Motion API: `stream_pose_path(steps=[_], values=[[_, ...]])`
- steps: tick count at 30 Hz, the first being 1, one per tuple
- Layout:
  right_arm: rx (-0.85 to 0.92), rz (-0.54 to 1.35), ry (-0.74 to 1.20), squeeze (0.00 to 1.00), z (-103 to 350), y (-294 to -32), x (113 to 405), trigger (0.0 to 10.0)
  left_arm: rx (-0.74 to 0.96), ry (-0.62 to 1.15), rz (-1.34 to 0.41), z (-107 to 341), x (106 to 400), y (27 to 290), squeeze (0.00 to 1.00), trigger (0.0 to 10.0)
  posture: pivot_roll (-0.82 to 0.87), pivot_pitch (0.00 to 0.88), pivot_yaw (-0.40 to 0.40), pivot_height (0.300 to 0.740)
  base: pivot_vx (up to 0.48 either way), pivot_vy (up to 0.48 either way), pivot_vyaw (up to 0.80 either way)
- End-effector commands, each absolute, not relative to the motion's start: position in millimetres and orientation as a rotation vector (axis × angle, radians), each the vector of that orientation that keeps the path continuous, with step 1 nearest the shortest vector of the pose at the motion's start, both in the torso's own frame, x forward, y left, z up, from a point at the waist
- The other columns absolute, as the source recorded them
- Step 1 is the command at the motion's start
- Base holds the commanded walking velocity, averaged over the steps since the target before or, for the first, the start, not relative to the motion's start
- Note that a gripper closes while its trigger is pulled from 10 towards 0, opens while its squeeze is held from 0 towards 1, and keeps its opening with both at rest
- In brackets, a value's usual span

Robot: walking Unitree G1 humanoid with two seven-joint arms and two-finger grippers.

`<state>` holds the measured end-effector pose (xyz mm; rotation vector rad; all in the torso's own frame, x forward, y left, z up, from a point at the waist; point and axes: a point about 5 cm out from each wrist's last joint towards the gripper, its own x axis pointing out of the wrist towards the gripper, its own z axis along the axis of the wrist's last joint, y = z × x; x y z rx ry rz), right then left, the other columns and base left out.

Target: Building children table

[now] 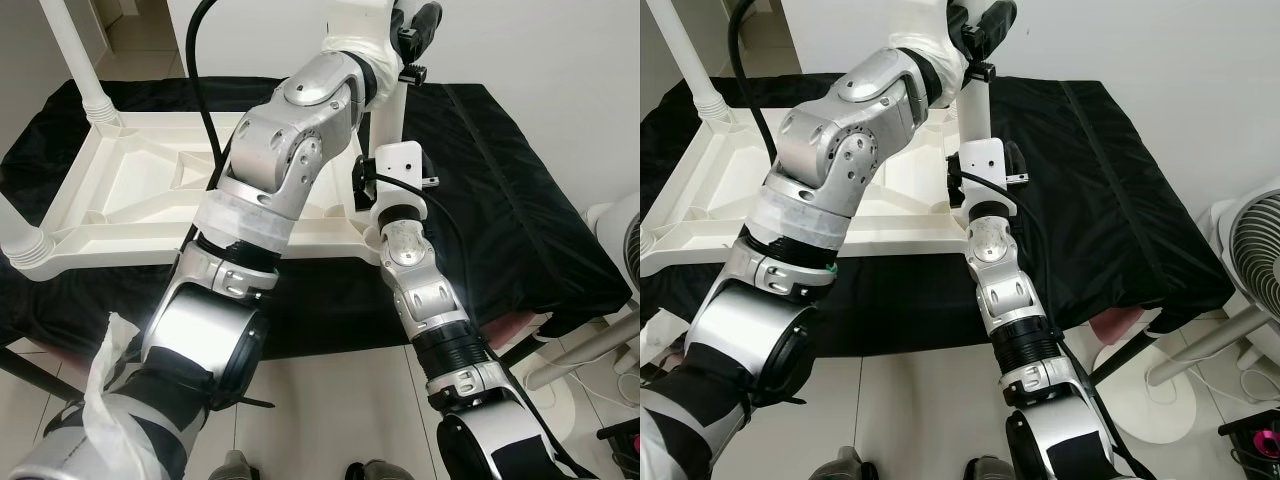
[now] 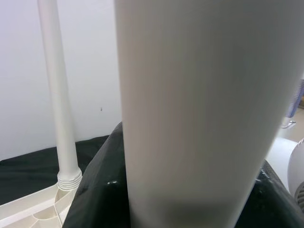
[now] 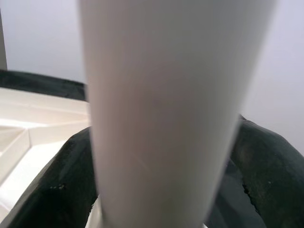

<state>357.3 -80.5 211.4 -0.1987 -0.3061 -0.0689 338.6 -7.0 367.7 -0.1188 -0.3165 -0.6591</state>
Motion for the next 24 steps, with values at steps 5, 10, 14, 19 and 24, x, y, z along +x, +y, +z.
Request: stream_pose_path(steps=[5,10,14,19,24], values=[[-0.176,-0.093,-0.362,0.00,222.4,-78.1,357.9,10.0,-0.112,-0.340,-0.644,372.9,336.6,-11.0,0.00,10.0,-0.04,0.046,0.023,0.740,0.000,0.000,0.00],[-0.156,-0.098,-0.350,0.00,220.9,-78.3,359.4,4.5,-0.114,-0.342,-0.641,373.1,336.5,-10.8,0.00,10.0,-0.04,0.048,0.018,0.740,0.000,0.000,0.00],[-0.149,-0.089,-0.340,0.00,218.6,-77.7,359.7,0.3,-0.117,-0.343,-0.639,373.4,336.7,-10.7,0.00,10.0,-0.05,0.049,0.017,0.740,0.000,0.000,0.00],[-0.133,-0.097,-0.326,0.00,215.8,-79.3,360.0,0.0,-0.119,-0.346,-0.636,374.2,337.0,-10.3,0.00,10.0,-0.05,0.050,0.015,0.740,0.000,0.000,0.00],[-0.112,-0.116,-0.317,0.00,214.5,-81.6,360.6,0.0,-0.115,-0.347,-0.630,374.6,337.2,-9.5,0.00,10.0,-0.04,0.051,0.015,0.740,0.000,0.000,0.00]])
